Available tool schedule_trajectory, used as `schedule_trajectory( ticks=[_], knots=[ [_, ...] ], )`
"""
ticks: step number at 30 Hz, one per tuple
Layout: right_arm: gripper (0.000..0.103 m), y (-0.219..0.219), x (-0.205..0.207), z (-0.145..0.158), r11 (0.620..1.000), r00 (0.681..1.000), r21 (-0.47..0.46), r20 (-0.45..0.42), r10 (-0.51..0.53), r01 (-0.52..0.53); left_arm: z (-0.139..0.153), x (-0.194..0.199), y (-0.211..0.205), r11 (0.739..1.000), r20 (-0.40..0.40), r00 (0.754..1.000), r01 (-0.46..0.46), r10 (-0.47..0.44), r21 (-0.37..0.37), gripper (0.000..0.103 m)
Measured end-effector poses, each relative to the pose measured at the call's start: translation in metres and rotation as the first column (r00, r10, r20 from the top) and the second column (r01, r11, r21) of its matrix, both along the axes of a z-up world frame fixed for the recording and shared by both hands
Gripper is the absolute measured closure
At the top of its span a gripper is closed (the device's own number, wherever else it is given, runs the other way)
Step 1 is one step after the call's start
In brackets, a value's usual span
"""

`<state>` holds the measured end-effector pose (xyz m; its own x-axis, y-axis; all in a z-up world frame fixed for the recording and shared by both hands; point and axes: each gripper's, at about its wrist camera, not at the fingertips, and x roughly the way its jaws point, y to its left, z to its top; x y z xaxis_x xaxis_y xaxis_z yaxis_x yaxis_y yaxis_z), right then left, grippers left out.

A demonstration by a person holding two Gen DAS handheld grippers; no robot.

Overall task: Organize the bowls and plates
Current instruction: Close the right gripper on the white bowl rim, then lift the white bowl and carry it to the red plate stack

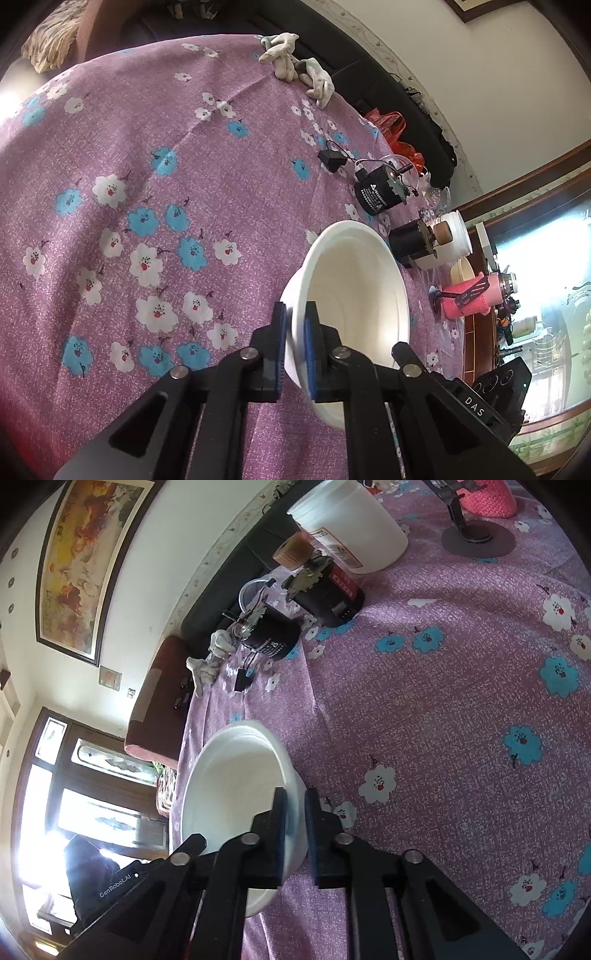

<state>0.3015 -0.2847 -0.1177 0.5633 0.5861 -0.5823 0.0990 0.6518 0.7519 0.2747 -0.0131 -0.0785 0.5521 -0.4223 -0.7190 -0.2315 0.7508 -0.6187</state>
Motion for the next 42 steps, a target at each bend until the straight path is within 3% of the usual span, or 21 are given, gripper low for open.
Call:
schedule_trajectory(
  ticks=[11, 22, 29, 34, 42],
  knots=[
    [0.095, 0.0, -0.006, 0.006, 1.0, 1.0, 0.002, 0.009, -0.001, 0.001, 0.004, -0.004, 0.0, 1.0, 0.011, 1.0, -0.005, 0.005, 0.002, 0.096],
    [0.095, 0.006, -0.043, 0.044, 1.0, 0.998, 0.017, 0.059, 0.015, -0.016, 0.042, -0.041, 0.013, 1.0, 0.065, 0.997, -0.029, 0.029, -0.001, 0.096],
    [0.096, 0.026, -0.092, 0.085, 0.998, 0.99, 0.009, 0.131, 0.054, -0.055, 0.09, -0.108, 0.038, 0.998, 0.145, 0.988, -0.05, 0.046, 0.024, 0.096],
    [0.096, 0.063, -0.134, 0.116, 0.992, 0.975, 0.001, 0.183, 0.124, -0.126, 0.116, -0.159, 0.073, 0.995, 0.191, 0.978, -0.093, 0.083, 0.045, 0.096],
    [0.096, 0.148, -0.185, 0.125, 0.961, 0.941, 0.003, 0.204, 0.268, -0.275, 0.142, -0.25, 0.144, 0.971, 0.235, 0.958, -0.198, 0.164, 0.132, 0.096]
  ],
)
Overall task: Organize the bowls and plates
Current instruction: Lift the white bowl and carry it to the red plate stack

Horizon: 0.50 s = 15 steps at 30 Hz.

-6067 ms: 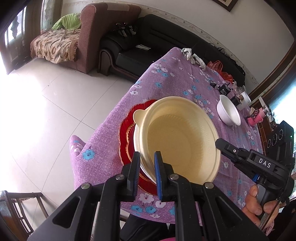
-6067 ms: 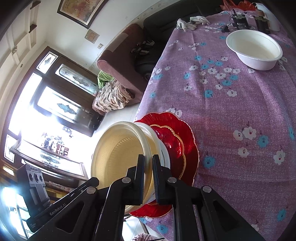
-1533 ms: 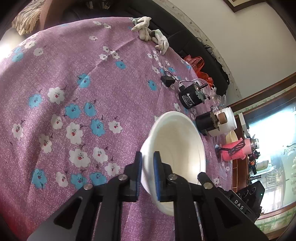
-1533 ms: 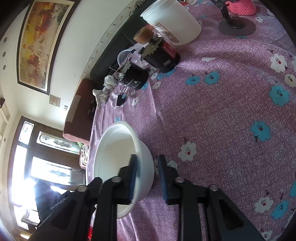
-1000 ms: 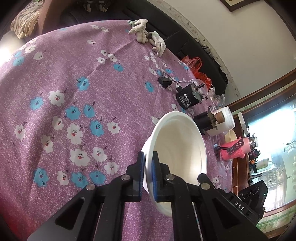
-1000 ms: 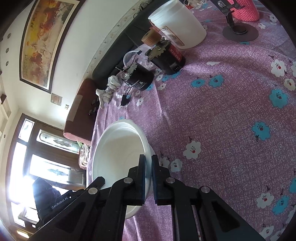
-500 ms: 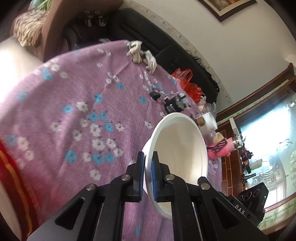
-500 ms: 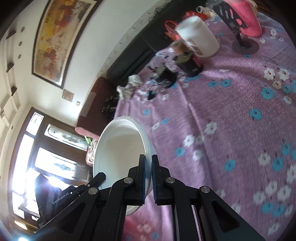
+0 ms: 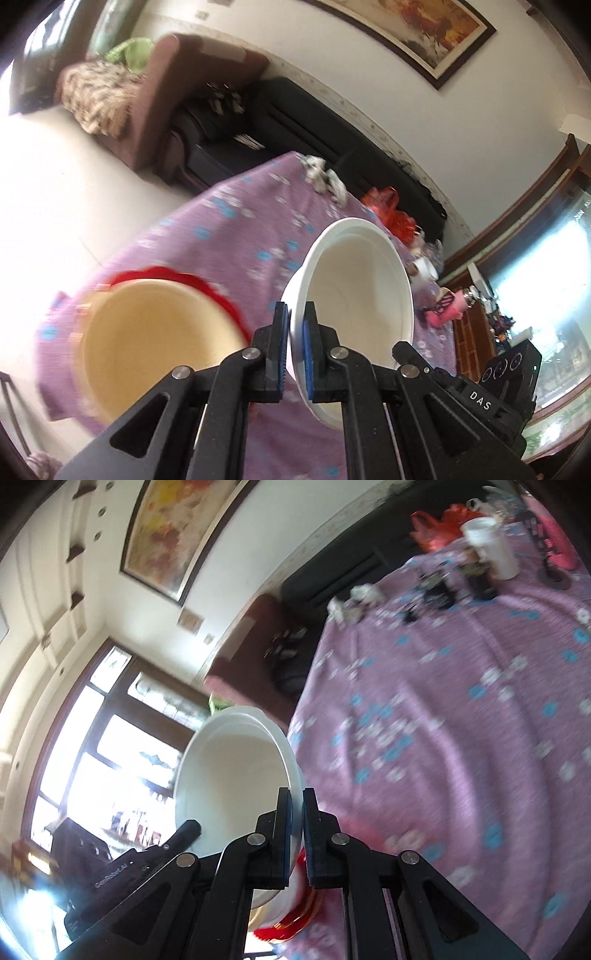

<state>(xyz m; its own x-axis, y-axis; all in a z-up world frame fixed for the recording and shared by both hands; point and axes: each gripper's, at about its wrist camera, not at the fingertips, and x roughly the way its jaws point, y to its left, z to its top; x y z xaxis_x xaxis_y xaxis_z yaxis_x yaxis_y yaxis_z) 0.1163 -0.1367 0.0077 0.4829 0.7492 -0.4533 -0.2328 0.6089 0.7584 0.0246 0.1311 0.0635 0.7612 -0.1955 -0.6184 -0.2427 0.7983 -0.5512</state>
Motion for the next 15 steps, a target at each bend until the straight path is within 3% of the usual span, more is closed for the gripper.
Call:
schedule_trajectory(
  ticks=[5, 15],
  knots=[
    [0.095, 0.05, -0.029, -0.005, 0.996, 0.996, -0.03, 0.0, 0.088, -0.088, -0.001, -0.042, 0.034, 0.997, -0.012, 0.999, -0.048, 0.049, 0.062, 0.096],
    [0.095, 0.096, -0.05, -0.015, 0.983, 0.989, -0.107, -0.004, 0.15, -0.149, -0.027, -0.072, 0.069, 0.997, -0.063, 0.996, -0.055, 0.058, 0.05, 0.096]
  ],
)
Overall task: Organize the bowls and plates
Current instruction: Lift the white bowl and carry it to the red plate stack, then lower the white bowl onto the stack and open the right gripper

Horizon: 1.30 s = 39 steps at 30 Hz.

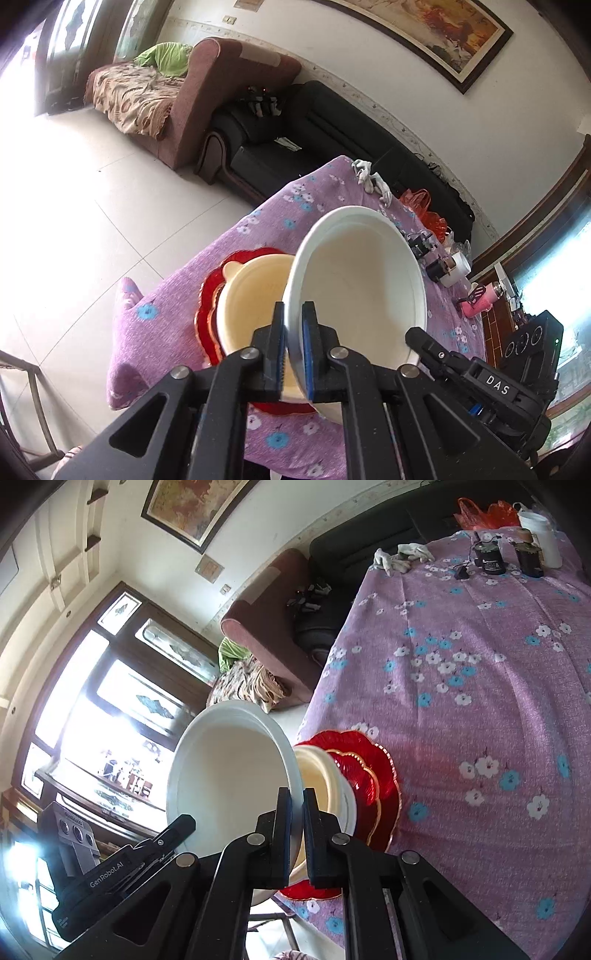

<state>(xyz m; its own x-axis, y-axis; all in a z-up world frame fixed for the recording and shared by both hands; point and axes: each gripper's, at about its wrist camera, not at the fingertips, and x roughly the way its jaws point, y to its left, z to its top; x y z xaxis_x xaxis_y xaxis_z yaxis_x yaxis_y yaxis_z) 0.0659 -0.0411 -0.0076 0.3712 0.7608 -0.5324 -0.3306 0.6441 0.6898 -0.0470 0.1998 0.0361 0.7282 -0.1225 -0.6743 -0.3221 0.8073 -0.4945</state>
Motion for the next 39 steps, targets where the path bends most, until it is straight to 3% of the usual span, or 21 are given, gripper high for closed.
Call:
schedule_trajectory(
  ticks=[16, 39],
  knots=[
    [0.095, 0.017, -0.001, -0.007, 0.999, 1.0, -0.043, -0.009, 0.003, -0.003, -0.023, -0.005, 0.009, 1.0, -0.045, 0.999, 0.023, -0.023, -0.011, 0.096],
    [0.095, 0.023, 0.003, -0.014, 0.999, 1.0, -0.051, -0.019, 0.004, -0.005, -0.017, -0.011, 0.002, 0.996, -0.019, 1.0, -0.001, 0.003, 0.09, 0.096]
  ],
)
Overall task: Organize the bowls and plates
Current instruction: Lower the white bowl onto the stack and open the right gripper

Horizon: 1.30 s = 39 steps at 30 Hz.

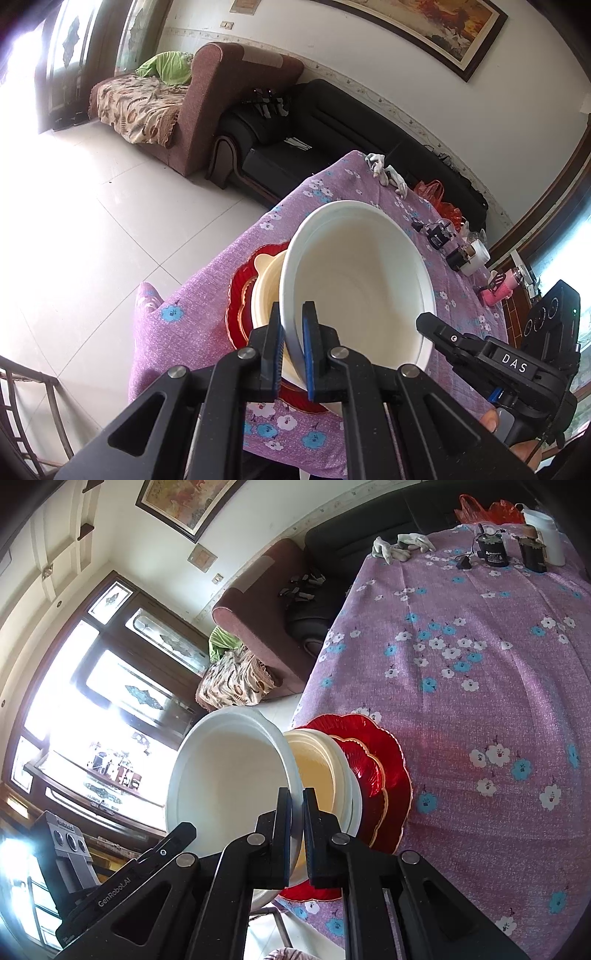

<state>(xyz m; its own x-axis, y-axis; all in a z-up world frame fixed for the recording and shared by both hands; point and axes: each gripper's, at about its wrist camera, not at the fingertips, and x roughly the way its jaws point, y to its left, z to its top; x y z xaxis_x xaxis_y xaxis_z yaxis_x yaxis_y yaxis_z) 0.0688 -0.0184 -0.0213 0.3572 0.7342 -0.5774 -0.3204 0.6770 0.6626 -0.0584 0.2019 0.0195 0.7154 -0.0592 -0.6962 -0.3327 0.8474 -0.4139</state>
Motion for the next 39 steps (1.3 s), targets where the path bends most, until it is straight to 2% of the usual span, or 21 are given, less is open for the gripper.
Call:
schedule_trajectory(
  ticks=[20, 39],
  knots=[
    [0.095, 0.006, 0.003, 0.0002, 1.0, 1.0, -0.019, 0.003, -0.003, 0.003, 0.0024, 0.0002, -0.0018, 1.0, 0.006, 1.0, -0.005, 0.005, 0.029, 0.095],
    [0.095, 0.0067, 0.0044, -0.0023, 1.0, 1.0, -0.028, -0.014, -0.008, 0.008, -0.0026, 0.0021, -0.0009, 1.0, -0.004, 1.0, -0.003, 0.004, 0.027, 0.095]
  ],
)
